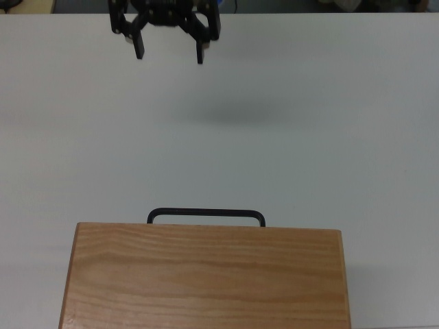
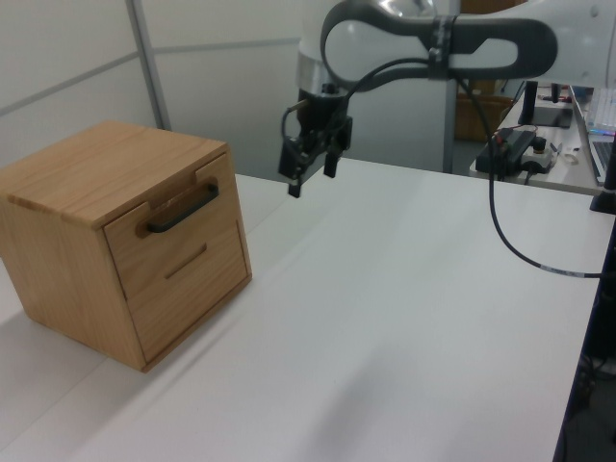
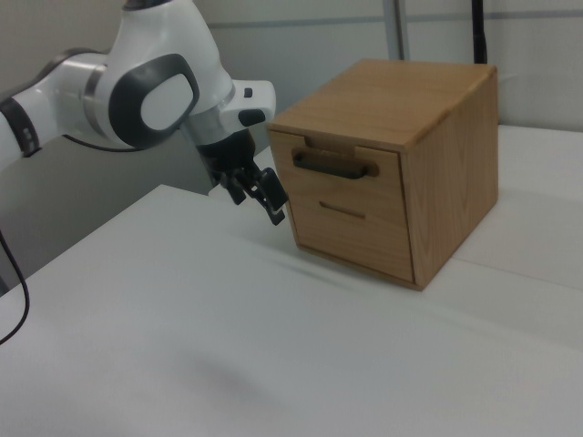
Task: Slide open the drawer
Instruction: 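Move the open gripper toward the black handle of the upper drawer, then lower the gripper onto the black handle and close it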
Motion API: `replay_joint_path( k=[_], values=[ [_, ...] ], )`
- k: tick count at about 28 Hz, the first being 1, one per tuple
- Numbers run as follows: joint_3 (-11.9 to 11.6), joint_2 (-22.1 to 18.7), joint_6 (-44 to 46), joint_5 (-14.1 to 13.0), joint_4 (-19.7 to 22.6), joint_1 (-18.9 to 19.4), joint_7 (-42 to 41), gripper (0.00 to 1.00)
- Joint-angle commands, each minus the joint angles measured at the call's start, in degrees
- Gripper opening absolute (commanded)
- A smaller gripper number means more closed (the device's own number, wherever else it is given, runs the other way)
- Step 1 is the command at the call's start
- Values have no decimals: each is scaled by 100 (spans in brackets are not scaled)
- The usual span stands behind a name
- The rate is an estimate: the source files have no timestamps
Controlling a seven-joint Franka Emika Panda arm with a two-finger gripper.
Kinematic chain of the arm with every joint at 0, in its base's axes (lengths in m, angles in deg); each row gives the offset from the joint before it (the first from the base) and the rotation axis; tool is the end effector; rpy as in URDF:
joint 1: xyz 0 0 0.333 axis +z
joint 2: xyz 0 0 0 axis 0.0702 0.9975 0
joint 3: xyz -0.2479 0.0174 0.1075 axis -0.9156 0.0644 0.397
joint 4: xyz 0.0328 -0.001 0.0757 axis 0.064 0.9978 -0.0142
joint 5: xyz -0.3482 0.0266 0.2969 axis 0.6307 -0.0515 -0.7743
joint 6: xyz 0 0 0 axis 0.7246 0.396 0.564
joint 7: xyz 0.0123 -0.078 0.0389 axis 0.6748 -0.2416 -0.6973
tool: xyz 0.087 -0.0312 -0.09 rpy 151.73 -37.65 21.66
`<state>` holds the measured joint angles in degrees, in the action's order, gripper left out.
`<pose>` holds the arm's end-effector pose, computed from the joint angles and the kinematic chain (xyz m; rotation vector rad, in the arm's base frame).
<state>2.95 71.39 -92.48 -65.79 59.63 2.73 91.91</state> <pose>0.6715 0.0310 0.5582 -3.0663 0.1658 -0.3373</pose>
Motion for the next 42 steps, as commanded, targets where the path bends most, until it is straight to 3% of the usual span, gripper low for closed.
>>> replay_joint_path(
  k=[1, 10, 15, 16, 18, 27, 37, 42],
  values=[
    [-15, 225, -542, -46, 29, 147, 936, 100],
    [-6, 498, -1737, 296, 38, 191, 3149, 100],
    [38, 744, -2405, 1113, 11, 182, 5241, 100],
    [47, 796, -2458, 1436, 2, 182, 5818, 100],
    [82, 876, -2476, 1632, -6, 182, 6288, 100],
    [196, 1156, -2503, 1668, -156, 226, 7678, 94],
    [328, 1447, -3047, 1651, -331, 218, 8197, 93],
    [337, 1701, -3417, 1642, -664, 218, 8382, 91]
  ],
)
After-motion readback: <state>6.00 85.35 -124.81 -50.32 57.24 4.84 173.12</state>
